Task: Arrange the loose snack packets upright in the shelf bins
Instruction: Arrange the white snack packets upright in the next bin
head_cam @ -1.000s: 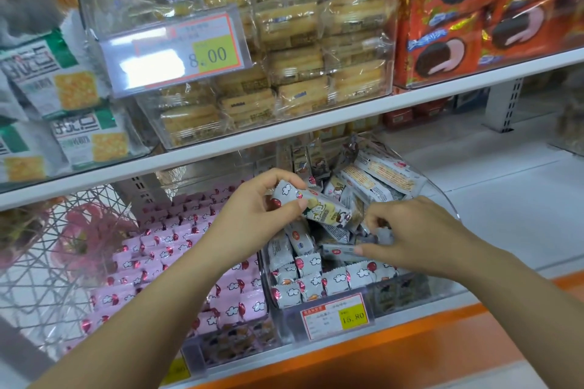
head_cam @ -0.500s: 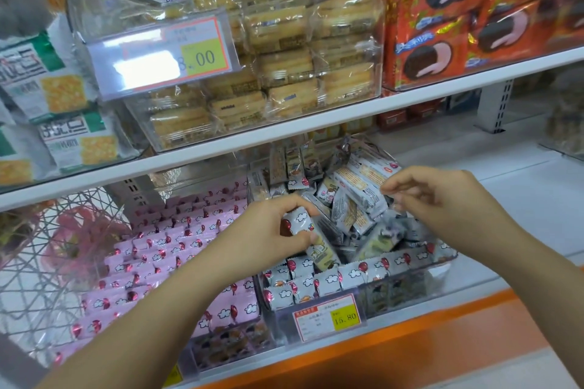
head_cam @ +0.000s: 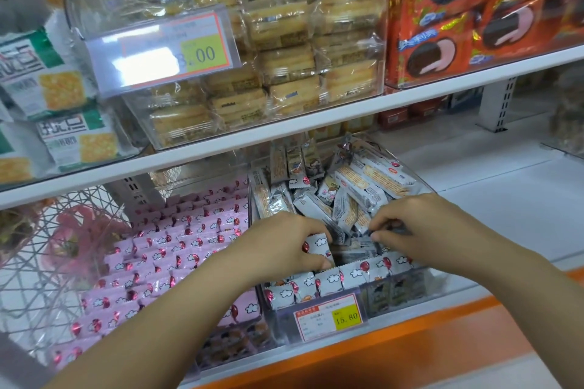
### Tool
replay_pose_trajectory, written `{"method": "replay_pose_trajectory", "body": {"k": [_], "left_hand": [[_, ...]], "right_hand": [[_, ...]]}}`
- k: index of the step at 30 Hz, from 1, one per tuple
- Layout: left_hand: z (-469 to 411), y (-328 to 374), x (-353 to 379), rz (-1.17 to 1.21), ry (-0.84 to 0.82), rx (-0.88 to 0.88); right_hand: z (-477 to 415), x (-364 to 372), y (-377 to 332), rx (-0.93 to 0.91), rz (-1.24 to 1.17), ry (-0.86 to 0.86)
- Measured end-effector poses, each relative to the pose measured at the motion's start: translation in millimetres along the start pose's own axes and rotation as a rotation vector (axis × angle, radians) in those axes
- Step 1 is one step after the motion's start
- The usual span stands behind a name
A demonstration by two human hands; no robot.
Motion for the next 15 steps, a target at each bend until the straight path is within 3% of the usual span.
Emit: {"method": "replay_pose_trajectory", "body": {"k": [15], "left_hand": [[-7.7, 14.3, -16.9, -0.126, -0.314, 0.032]], "right_hand": [[6.8, -6.2, 7.9, -0.009, -0.186, 0.065]]}}
Point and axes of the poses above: each hand's wrist, its own z-axis away from the middle knuckle, its own x-axis out of the palm, y = z × x, the point moved 3 cm from there along -z, towards the middle knuckle, and after that the axes turned 14 degrees about -y, right-handed, at the moved point
